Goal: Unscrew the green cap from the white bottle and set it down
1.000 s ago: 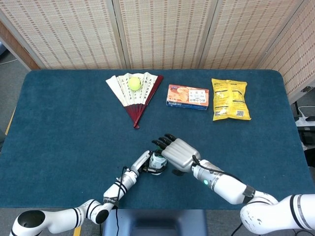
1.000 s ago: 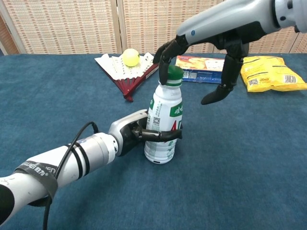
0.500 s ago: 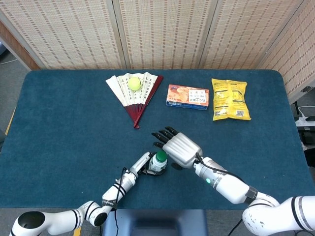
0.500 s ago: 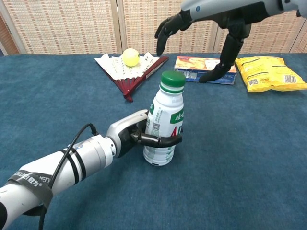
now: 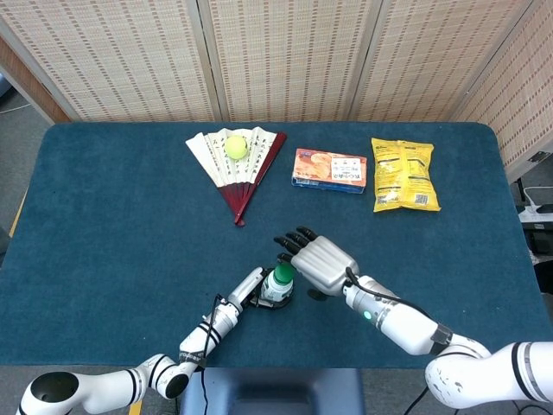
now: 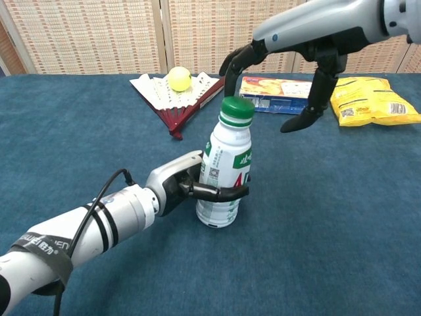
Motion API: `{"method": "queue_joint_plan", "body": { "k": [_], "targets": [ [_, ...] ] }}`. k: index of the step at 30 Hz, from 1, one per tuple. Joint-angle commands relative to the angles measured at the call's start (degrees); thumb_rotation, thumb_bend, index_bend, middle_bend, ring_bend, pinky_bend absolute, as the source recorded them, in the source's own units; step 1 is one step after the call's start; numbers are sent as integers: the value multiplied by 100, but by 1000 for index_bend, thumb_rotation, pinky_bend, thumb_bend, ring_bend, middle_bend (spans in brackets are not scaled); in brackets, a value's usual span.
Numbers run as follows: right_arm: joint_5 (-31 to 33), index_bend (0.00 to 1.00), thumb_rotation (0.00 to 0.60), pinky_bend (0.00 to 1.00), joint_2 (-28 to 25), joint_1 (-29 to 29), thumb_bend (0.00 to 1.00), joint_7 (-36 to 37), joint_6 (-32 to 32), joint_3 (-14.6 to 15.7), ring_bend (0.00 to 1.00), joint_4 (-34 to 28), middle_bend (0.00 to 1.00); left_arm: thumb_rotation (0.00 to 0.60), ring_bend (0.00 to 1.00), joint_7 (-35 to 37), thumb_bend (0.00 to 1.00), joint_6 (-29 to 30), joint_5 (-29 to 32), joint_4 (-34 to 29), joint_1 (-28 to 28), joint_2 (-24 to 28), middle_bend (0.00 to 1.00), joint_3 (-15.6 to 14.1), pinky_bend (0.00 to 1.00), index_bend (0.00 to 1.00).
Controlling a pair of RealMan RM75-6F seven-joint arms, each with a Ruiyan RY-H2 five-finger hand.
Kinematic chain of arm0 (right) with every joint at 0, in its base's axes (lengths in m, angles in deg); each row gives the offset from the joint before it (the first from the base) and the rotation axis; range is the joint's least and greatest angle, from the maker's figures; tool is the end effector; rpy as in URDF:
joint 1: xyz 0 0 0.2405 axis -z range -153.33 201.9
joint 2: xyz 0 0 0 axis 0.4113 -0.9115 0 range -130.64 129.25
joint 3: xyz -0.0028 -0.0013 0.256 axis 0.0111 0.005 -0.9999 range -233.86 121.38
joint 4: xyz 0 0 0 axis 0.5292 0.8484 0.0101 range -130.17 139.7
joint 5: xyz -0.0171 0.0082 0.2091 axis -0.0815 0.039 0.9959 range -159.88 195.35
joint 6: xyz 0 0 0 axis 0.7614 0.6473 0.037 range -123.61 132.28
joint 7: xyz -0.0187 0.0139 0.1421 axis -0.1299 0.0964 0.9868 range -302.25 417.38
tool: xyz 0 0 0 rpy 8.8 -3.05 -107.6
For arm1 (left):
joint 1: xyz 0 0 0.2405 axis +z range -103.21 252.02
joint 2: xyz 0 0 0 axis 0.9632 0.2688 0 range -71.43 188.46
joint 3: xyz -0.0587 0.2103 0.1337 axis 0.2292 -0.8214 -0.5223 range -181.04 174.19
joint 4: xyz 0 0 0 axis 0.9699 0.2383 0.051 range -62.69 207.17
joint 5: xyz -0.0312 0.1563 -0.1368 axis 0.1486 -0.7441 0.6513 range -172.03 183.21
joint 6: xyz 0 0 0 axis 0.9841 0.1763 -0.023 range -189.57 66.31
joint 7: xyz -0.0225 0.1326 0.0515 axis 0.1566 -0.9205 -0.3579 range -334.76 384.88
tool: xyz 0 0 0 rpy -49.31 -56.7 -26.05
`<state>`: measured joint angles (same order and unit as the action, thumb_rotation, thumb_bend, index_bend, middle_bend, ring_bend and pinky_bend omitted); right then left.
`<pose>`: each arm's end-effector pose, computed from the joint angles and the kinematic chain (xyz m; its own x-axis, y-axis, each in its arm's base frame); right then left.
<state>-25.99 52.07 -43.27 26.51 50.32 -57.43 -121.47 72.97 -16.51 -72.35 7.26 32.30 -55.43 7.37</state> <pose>-0.0363 -0.2913 0.0880 0.6957 -0.3448 0.6302 -0.6634 -0.6448 0.3797 -0.1007 0.2922 -0.1532 -0.5135 0.6745 0.5305 0.7757 0.1004 0.6231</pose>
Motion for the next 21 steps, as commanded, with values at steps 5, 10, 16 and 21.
{"method": "queue_joint_plan", "body": {
  "k": [5,10,16,21],
  "targets": [
    [-16,234,600,0,-11,-9,180,8,39,-54,0,-79,0,600,476,3,986,-21,7,9,-3,3,821,-5,289,743],
    [36,239,600,0,86,-43,179,-136,145,-38,0,-34,0,600,476,-13,982,-50,15,22,-9,-9,821,-16,288,743],
    [289,270,600,0,310,-158,180,-281,317,-99,0,28,0,600,476,-123,977,10,-12,52,2,-43,820,-41,286,742],
    [332,335,600,0,387,-182,179,-362,435,-115,0,34,0,600,476,-138,977,22,-6,51,11,-40,820,-38,287,742]
  ]
}}
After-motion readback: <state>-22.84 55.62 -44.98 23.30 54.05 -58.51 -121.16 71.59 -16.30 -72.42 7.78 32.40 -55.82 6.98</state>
